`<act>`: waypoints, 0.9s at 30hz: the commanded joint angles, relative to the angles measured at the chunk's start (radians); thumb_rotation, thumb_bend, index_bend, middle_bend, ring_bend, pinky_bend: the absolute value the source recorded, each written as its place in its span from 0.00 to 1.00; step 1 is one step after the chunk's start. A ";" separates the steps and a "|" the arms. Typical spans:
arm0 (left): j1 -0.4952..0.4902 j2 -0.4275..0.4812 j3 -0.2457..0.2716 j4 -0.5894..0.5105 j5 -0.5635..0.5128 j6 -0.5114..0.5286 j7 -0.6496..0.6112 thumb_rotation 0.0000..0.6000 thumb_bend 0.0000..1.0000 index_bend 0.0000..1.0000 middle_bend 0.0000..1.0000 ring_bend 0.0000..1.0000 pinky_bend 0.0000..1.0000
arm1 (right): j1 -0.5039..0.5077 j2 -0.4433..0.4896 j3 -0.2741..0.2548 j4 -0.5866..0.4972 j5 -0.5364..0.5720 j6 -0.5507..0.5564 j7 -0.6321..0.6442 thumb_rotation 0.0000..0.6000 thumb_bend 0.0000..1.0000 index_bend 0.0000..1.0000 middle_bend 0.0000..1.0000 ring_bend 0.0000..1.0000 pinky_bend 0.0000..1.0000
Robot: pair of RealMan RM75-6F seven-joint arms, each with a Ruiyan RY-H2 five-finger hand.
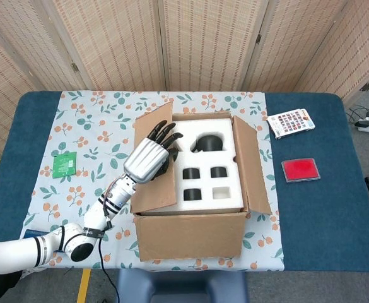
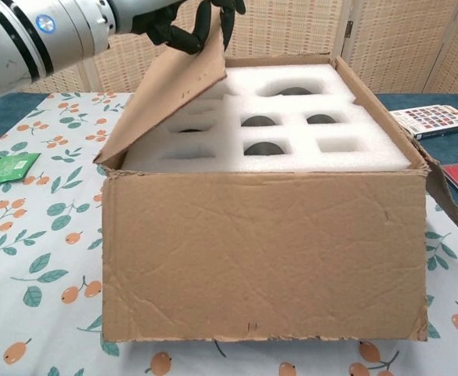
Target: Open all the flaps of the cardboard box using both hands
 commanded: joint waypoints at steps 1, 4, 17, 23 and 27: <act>0.010 0.041 -0.006 -0.034 -0.026 0.019 0.059 1.00 0.99 0.58 0.22 0.01 0.00 | 0.000 -0.003 -0.002 -0.002 -0.003 -0.001 -0.003 0.71 0.45 0.36 0.02 0.01 0.00; 0.020 0.085 -0.018 -0.071 -0.040 0.036 0.085 1.00 0.99 0.58 0.22 0.01 0.00 | 0.000 -0.005 -0.004 -0.004 -0.004 -0.007 -0.005 0.71 0.45 0.36 0.02 0.01 0.00; 0.089 0.256 -0.037 -0.179 -0.097 0.110 0.135 1.00 0.99 0.58 0.22 0.01 0.00 | -0.001 -0.014 -0.002 -0.025 -0.010 -0.005 -0.021 0.71 0.45 0.36 0.02 0.01 0.00; 0.130 0.317 -0.014 -0.197 -0.140 0.137 0.186 1.00 0.99 0.58 0.22 0.01 0.00 | -0.009 -0.016 -0.001 -0.037 -0.015 0.013 -0.024 0.71 0.45 0.36 0.02 0.00 0.00; 0.155 0.352 0.000 -0.207 -0.179 0.166 0.247 1.00 0.99 0.58 0.22 0.01 0.00 | -0.014 -0.018 -0.003 -0.044 -0.022 0.023 -0.027 0.72 0.45 0.36 0.02 0.01 0.00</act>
